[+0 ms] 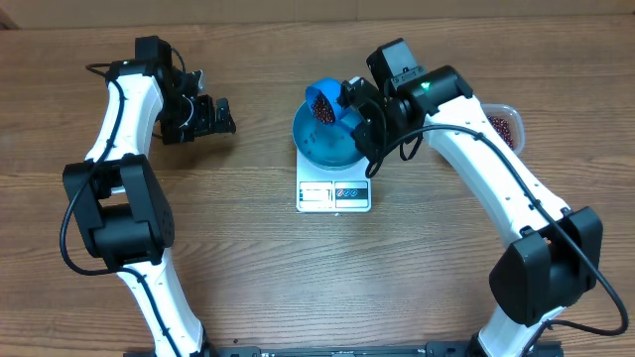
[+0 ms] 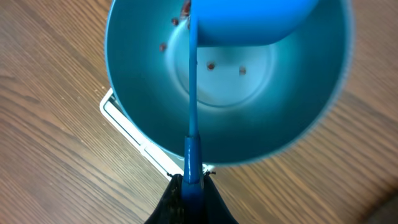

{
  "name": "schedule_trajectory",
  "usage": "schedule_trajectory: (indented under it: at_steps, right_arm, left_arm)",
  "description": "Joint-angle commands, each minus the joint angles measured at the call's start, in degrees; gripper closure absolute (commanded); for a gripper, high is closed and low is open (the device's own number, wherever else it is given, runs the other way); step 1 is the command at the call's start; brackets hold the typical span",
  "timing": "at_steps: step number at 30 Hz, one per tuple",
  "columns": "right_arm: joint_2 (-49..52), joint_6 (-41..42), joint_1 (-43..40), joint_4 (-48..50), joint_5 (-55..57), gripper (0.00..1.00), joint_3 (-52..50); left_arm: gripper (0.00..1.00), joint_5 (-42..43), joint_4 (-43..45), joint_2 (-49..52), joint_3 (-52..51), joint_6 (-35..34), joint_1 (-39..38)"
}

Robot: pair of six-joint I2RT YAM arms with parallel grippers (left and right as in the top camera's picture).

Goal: Scoop item into bowl and weigh 150g on scale
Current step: 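Tilt the scoop to pour beans into the blue bowl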

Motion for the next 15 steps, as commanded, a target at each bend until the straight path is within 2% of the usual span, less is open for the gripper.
schedule_trajectory:
  at_steps: [1, 7, 15]
  right_arm:
    - [-0.28, -0.33, 0.00, -2.36, 6.27, 0.96, 3.91]
    - [-0.35, -0.31, 0.04, -6.16, 9.05, 0.96, 4.11]
    - [-0.37, -0.33, 3.98, -5.33, 14.05, 0.96, 4.11]
  left_arm:
    - [0.00, -0.13, 0.04, 0.48, 0.44, 0.92, -0.39]
    - [0.00, -0.13, 0.04, 0.48, 0.44, 0.92, -0.39]
    - [0.00, -0.13, 0.04, 0.48, 0.44, 0.92, -0.39]
